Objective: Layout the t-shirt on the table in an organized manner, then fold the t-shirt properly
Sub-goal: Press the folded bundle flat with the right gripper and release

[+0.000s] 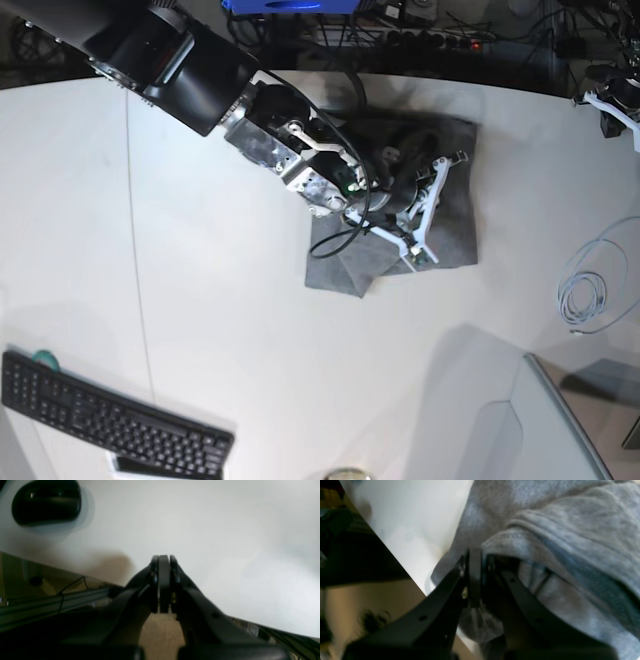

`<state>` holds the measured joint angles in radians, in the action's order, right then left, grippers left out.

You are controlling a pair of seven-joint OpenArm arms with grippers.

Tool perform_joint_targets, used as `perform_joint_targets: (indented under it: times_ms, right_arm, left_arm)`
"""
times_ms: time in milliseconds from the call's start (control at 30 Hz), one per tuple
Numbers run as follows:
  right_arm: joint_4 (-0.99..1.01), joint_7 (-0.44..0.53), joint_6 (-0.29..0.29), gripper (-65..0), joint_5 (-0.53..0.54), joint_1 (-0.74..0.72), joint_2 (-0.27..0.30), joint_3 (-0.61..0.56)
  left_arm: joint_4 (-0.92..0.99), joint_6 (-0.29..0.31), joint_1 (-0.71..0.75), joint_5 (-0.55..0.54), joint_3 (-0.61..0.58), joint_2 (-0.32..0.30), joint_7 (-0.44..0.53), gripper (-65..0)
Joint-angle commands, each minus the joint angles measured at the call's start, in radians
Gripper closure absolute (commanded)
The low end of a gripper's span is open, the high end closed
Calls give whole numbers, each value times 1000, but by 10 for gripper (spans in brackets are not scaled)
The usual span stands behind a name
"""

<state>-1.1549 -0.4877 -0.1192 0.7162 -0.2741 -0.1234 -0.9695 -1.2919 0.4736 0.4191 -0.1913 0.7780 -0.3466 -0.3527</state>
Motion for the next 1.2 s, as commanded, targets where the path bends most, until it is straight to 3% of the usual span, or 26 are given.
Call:
perform_joint_targets:
  times_ms: [0,667,733,867,933,1100,1167]
  right_arm:
    - [-32,17,14,-23,15,-27,-23,-27]
    - [-26,21,13,-32,23,-47,-31,-90]
    - [-26,19,13,-75,23,-47,-31,-90]
    - [-58,16,13,-321,23,-46,-31,-91]
    - [-99,11,14,-399,23,-44,-31,-91]
    - [-300,-124,10,-399,16,-47,-9,-84]
    - [-419,-185,-46,-365,16,-49,32,-30]
  left_arm:
    - [-13,-5,2,-12,10,-22,19,0]
    - [-13,-5,-4,-12,2,-16,19,0]
    - [-12,-5,-4,-12,2,-16,19,0]
    - [-12,-5,-4,-12,2,-16,19,0]
    - [-12,-5,-6,-12,2,-16,19,0]
    - [-12,-5,-6,-12,2,-24,19,0]
    - [-12,-5,-6,-12,10,-24,19,0]
